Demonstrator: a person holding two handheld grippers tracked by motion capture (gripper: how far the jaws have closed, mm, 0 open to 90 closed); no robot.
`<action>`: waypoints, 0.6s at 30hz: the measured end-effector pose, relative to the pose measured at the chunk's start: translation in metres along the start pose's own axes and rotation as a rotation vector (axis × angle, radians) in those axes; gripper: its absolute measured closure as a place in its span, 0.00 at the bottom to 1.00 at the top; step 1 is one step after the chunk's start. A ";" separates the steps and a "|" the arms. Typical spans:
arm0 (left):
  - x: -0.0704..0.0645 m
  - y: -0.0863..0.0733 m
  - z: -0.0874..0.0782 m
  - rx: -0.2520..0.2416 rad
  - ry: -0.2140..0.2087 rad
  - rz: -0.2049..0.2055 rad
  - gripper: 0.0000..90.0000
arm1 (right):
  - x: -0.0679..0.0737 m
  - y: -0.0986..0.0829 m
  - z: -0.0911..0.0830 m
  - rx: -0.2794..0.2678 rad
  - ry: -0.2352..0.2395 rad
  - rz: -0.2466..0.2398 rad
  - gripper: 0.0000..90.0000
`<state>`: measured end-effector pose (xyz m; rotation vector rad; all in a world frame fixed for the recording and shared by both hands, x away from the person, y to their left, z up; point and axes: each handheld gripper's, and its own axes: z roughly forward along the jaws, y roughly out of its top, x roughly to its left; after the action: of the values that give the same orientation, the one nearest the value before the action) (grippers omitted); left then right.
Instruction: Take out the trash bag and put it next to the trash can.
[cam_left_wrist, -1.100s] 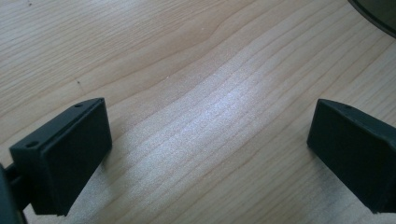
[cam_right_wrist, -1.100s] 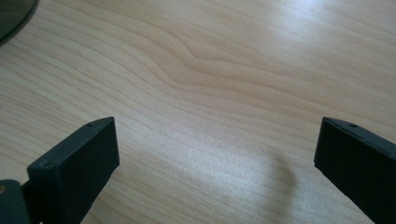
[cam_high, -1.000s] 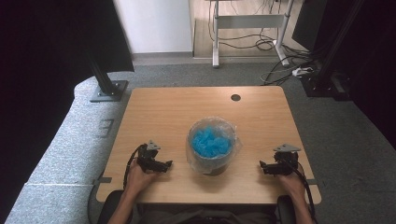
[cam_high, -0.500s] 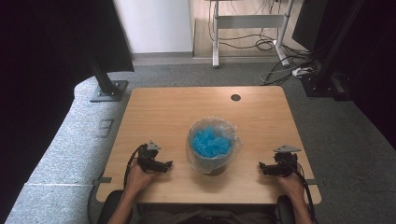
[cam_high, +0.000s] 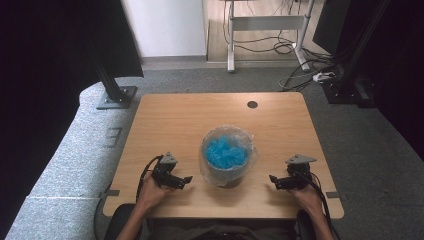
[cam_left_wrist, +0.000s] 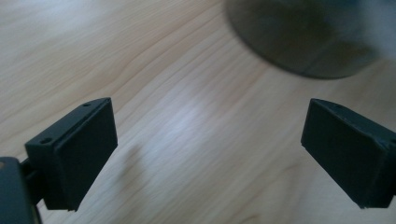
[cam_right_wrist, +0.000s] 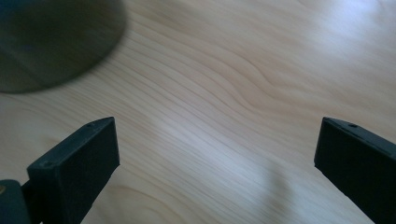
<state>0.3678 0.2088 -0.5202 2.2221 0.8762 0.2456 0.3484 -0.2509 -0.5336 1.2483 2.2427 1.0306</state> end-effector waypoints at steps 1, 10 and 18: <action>-0.004 0.003 -0.002 -0.008 -0.013 0.009 0.03 | 0.007 0.007 -0.003 -0.017 0.041 -0.013 0.00; -0.021 0.033 -0.012 -0.053 -0.134 0.073 0.05 | 0.029 0.039 -0.017 -0.073 0.183 -0.067 0.00; -0.025 0.055 -0.012 -0.044 -0.174 0.131 0.16 | 0.043 0.069 -0.022 -0.119 0.270 -0.128 0.06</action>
<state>0.3722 0.1711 -0.4714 2.2246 0.6269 0.1289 0.3507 -0.2003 -0.4664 0.9502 2.3811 1.3283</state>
